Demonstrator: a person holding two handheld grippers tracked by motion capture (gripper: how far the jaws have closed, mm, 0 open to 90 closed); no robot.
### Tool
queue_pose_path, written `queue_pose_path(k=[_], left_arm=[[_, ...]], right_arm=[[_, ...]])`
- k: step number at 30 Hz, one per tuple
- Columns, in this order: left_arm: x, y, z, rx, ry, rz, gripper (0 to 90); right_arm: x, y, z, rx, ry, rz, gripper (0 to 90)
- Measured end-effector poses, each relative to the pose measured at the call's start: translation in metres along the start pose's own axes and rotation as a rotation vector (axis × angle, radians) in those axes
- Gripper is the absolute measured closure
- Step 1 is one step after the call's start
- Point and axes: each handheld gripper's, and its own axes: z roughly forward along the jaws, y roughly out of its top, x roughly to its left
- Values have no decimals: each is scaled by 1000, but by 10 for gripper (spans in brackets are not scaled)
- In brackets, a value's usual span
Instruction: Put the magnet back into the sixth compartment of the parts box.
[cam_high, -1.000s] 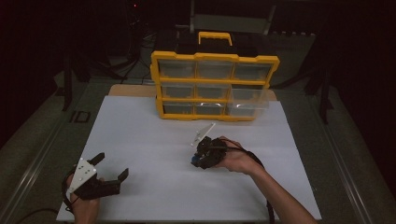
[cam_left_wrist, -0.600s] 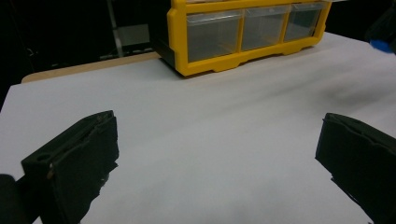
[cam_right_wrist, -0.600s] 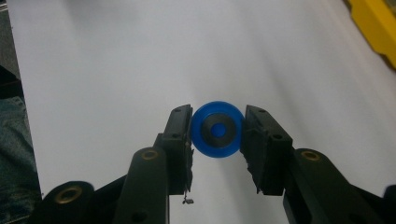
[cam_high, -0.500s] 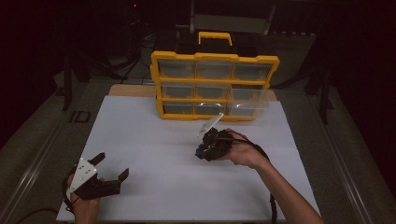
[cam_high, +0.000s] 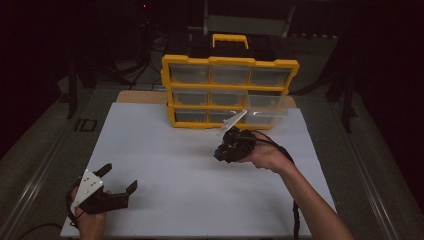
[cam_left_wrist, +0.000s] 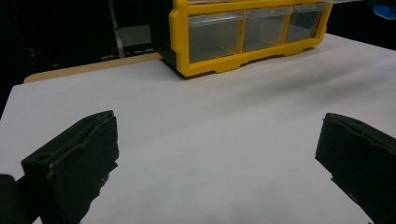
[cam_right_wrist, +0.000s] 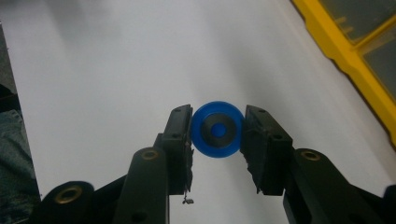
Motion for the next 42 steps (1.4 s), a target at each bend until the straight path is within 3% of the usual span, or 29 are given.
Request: queue_pose_path(k=[42], left_arm=[[0, 0, 0, 4, 0, -1, 0]], right_arm=[[-48, 6, -46, -22, -105, 95, 629]])
